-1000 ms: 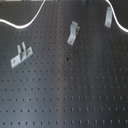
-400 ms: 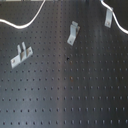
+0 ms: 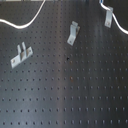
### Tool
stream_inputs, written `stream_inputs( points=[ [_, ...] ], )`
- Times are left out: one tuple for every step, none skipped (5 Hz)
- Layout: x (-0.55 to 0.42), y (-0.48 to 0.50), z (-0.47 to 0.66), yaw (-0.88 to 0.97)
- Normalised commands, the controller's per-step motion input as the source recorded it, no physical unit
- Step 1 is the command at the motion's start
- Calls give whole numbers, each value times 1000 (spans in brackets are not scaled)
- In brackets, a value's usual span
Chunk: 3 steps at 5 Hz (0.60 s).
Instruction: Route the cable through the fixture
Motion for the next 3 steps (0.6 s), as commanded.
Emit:
stream_inputs(
  points=[
    [225, 291, 309, -271],
    [271, 305, 158, -288],
    [152, 100, 108, -254]
  ],
)
